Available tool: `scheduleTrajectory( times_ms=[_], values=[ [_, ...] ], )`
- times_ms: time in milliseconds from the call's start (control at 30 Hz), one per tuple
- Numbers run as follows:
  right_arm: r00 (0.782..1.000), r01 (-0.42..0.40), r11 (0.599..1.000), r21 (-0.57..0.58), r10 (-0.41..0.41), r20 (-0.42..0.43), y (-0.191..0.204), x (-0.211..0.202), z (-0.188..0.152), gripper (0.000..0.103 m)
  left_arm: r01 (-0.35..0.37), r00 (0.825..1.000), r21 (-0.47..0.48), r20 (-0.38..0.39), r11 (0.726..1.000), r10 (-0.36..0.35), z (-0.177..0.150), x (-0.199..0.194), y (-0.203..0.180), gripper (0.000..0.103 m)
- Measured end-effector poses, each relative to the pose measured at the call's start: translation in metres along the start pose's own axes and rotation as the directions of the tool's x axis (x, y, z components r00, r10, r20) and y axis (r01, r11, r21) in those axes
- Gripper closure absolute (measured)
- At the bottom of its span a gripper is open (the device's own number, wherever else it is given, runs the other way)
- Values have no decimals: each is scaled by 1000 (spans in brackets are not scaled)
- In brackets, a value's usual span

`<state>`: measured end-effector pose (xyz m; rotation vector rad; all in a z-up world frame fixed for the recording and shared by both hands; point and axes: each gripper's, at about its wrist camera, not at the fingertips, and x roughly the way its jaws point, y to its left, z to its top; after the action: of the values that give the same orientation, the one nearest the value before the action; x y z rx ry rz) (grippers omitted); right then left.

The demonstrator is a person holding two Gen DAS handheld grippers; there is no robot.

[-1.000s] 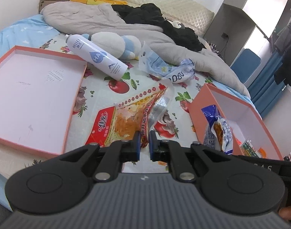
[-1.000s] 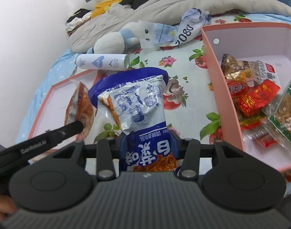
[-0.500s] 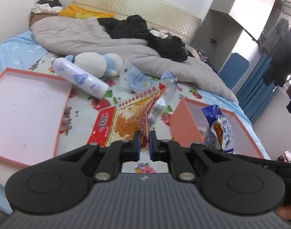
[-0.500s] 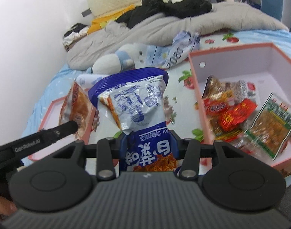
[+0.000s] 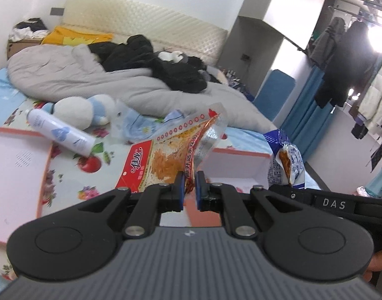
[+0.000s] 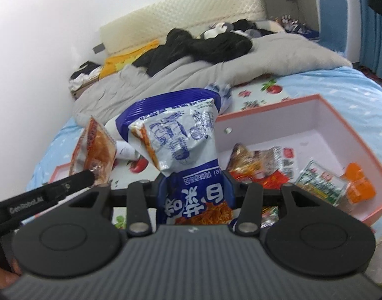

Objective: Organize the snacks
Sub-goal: 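Carry the red-label packet with left gripper while right carries blue bag over deep box, then open both grippers to drop the packets into the deep box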

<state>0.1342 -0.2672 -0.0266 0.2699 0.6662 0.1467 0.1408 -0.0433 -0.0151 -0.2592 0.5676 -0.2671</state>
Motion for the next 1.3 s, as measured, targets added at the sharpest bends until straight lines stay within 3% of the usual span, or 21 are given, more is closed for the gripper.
scheduleTrajectory(
  times_ms=[233,433,833,1300],
  values=[
    [998,44,998,55,-46,36,-39,-11,8,55,55,998,43,13,998,-56,8,4,-36,93],
    [993,98,994,46,-100,57,-66,-9,6,55,91,995,61,-43,994,-88,-1,36,-59,92],
    [985,172,983,64,-173,17,-114,30,-7,55,132,982,85,-144,988,-119,-16,112,-85,92],
    [985,166,984,62,-162,-62,-156,74,-10,54,124,954,82,-283,989,-96,-33,203,-108,91]
  ],
)
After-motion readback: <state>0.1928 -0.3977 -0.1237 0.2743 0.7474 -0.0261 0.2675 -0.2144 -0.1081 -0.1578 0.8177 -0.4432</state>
